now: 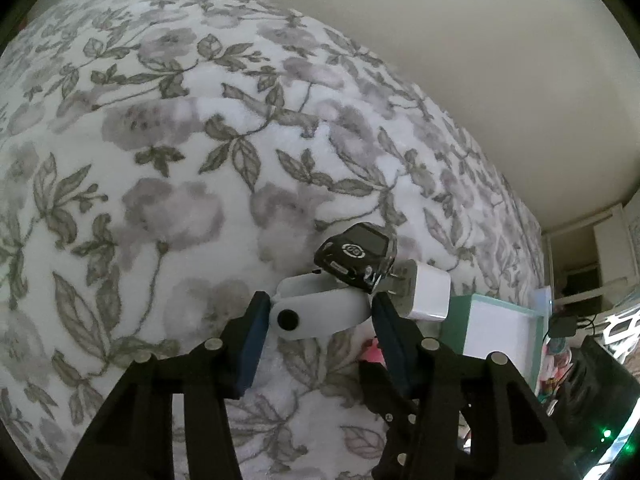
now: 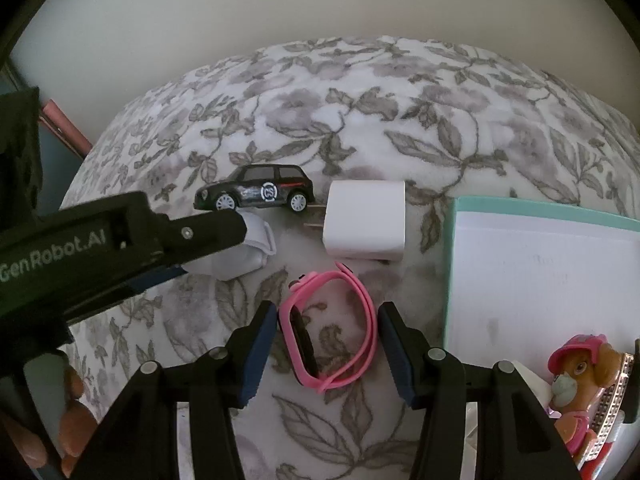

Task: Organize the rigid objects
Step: 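Carry the pink watch band with the right gripper while the left gripper carries the white band over the tray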

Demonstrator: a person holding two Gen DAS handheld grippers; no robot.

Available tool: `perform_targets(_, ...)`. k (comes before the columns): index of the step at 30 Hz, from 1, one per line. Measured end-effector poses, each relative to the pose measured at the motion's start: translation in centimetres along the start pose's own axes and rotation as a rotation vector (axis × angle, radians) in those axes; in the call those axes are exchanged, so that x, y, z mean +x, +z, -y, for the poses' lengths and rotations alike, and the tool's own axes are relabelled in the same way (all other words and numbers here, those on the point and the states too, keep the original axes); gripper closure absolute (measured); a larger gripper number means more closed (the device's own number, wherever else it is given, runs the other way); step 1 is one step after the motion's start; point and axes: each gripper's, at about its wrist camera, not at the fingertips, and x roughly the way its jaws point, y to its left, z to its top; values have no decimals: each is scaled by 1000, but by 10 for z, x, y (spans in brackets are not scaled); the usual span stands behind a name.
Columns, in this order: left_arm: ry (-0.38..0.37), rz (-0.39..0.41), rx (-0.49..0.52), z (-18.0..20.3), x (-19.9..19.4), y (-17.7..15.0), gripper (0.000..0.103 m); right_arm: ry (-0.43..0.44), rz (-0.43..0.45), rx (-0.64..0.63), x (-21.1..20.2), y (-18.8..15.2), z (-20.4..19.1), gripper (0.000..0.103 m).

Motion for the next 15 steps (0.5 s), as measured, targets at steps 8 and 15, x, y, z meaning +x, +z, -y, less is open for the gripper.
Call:
perform_targets(8, 35, -18, -3, -3, -6, -1, 50, -6, -2, 5, -1, -1, 0, 47)
perform_targets(15, 46, 9, 25, 4, -25, -4, 50, 14, 0, 22, -12, -8, 1, 47)
